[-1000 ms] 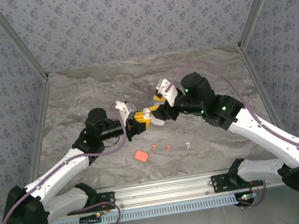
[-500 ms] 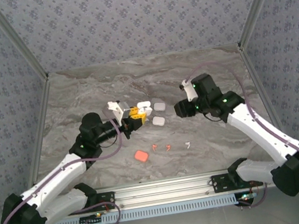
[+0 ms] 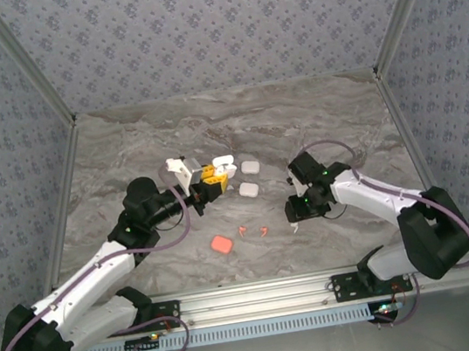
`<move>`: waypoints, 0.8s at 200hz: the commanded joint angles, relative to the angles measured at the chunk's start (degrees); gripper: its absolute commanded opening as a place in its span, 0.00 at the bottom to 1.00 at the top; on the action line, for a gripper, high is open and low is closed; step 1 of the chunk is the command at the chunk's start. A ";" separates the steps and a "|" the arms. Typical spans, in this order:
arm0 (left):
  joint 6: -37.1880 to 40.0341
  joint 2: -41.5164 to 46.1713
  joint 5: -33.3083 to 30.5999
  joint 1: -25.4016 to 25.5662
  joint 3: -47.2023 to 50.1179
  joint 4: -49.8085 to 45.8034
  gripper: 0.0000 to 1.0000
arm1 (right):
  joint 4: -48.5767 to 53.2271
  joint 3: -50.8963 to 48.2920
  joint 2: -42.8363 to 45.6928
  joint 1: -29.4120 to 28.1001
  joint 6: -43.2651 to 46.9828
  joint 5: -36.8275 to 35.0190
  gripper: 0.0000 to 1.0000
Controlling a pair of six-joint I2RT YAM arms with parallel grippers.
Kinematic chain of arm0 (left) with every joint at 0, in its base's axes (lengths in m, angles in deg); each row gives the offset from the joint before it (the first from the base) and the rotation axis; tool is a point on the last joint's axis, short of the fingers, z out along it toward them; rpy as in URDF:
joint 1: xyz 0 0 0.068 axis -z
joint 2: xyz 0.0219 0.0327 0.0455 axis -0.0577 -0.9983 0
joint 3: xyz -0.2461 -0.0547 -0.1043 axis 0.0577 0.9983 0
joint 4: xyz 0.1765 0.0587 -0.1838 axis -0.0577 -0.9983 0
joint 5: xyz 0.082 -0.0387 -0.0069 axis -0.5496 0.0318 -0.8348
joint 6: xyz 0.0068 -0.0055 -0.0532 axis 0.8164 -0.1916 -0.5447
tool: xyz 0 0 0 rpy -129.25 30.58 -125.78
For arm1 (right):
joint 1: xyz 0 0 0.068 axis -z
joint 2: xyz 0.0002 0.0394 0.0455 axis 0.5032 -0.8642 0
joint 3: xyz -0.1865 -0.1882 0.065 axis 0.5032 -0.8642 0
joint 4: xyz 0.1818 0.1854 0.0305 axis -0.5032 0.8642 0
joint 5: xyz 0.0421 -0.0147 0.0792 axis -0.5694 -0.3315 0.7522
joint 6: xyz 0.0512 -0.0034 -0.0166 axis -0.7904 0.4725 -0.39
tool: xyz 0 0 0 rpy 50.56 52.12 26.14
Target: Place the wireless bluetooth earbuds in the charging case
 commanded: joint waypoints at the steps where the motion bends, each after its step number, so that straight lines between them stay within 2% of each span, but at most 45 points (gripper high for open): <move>1: 0.35 0.24 -0.35 0.36 -0.30 2.36 0.05 | -1.62 -0.61 -2.02 -1.26 -1.54 0.25 0.44; 75: 0.46 0.47 -0.62 0.37 -0.22 1.25 0.05 | -3.45 -1.36 -5.46 -3.33 -2.10 -0.41 0.37; 111: 0.38 0.77 -0.83 0.34 -0.09 1.09 0.05 | -3.18 -1.46 -6.61 -4.08 -2.07 -1.27 0.36; 160: 0.41 0.86 -0.92 0.37 -0.07 0.87 0.05 | -2.48 -1.13 -7.95 -5.12 -1.90 -2.38 0.27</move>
